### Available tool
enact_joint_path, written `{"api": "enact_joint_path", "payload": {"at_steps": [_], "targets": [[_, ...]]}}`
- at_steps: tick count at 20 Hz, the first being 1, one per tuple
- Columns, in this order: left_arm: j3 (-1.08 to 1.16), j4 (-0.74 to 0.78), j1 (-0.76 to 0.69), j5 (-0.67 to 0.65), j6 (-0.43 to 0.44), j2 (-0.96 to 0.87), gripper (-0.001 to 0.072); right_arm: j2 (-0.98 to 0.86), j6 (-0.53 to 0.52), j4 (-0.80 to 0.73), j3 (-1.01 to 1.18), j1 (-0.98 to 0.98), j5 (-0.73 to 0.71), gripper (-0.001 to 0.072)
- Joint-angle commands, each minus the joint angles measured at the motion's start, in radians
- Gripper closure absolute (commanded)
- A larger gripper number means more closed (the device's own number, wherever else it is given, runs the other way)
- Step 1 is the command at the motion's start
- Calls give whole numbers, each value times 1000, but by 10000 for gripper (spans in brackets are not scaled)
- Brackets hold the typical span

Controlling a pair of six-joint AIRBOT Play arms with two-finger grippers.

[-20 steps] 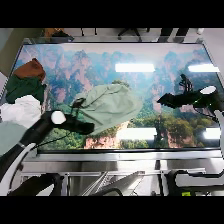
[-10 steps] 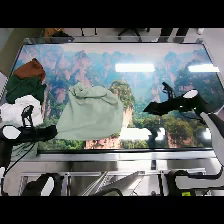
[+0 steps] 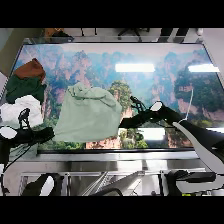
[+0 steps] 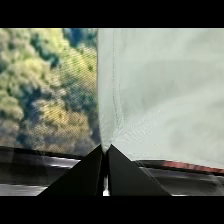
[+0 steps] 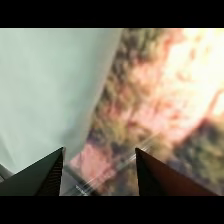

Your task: Fold the shirts.

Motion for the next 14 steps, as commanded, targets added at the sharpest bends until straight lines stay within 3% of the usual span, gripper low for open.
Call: {"api": "enact_joint_path", "payload": {"at_steps": [1,6,7,8,9,10,12,14], "targets": [[5,0,3,4,5,-33,694,-27,3,59,-5,83,-61,209],[68,0,3,-1,5,-32,695,-58,3,87,-4,109,-90,213],[74,-2,3,-2,5,-32,695,-61,-13,109,-4,109,-90,239],[77,-3,3,-1,5,-32,694,-63,-42,143,-4,109,-90,357],[77,-11,3,-1,14,-32,695,-63,-77,187,-4,109,-90,419],[77,-23,4,-1,20,-32,695,-63,-111,239,-4,109,-89,400],[77,-25,3,-3,22,-32,695,-62,-140,282,-4,109,-74,166],[77,-24,4,-3,29,-32,695,-67,-142,271,-4,109,-72,416]]}}
